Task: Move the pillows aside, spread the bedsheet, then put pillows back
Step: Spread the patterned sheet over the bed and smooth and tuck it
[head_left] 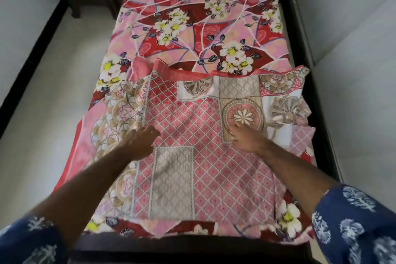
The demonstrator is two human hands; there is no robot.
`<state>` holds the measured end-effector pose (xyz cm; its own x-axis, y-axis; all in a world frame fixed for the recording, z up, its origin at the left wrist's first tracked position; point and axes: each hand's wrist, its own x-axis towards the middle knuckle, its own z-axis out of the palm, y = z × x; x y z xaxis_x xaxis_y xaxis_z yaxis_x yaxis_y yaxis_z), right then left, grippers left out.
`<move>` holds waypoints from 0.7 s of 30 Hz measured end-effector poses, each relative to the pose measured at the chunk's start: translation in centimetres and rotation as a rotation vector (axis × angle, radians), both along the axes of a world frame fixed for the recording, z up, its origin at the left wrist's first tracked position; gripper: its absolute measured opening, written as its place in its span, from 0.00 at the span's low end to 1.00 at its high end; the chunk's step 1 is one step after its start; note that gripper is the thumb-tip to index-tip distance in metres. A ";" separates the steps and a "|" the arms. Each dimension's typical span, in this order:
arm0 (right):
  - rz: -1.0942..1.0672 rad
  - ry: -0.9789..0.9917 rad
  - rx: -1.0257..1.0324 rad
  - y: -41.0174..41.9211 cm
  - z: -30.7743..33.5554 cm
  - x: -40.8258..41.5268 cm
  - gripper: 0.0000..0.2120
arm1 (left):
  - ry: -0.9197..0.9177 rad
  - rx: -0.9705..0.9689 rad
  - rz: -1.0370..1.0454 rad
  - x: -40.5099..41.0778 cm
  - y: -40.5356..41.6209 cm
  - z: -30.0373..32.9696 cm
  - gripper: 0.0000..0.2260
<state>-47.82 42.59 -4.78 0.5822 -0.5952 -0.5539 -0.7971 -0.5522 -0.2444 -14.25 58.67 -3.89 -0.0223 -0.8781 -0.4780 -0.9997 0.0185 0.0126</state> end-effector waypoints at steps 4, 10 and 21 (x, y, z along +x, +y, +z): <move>-0.030 -0.121 -0.182 -4.8 -4.4 2.6 0.24 | -0.021 -0.091 0.038 0.8 -6.1 -4.8 0.31; -0.109 -0.231 -0.310 -12.7 -7.8 5.7 0.29 | 0.066 -0.274 0.190 3.0 -15.1 -8.9 0.33; -0.245 -0.159 -0.423 -18.3 -10.2 7.8 0.44 | -0.164 -0.281 0.204 3.8 -19.9 -10.2 0.43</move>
<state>-40.00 24.30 -15.02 0.4554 -0.8773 -0.1512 -0.8864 -0.4310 -0.1690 -10.44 38.75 -14.12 0.2230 -0.9539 -0.2007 -0.9716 -0.2008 -0.1251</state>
